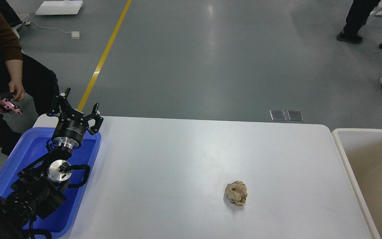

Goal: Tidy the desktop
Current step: 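Release the foil bag into the white bin with the right gripper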

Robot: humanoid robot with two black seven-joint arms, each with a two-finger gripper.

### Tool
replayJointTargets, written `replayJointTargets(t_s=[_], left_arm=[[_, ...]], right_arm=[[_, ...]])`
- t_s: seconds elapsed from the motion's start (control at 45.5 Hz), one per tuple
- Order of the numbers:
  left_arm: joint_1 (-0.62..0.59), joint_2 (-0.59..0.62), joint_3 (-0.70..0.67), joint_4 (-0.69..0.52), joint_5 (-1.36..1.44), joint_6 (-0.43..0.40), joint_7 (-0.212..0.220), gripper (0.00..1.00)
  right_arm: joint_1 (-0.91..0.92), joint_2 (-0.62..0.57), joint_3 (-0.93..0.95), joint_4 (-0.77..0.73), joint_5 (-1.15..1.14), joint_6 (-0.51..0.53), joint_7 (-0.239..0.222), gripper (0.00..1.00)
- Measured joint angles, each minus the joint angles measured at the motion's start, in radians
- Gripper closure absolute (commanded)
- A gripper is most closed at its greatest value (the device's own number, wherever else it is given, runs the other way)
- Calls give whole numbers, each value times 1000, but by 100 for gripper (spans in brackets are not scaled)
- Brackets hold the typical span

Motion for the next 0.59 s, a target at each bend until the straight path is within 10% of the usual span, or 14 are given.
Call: replayJointTargets(t_s=[0.593], left_arm=[[0,0,0,0,0,0,0,0]], right_arm=[[-53,78,5,-18,12,-41,-8,100]])
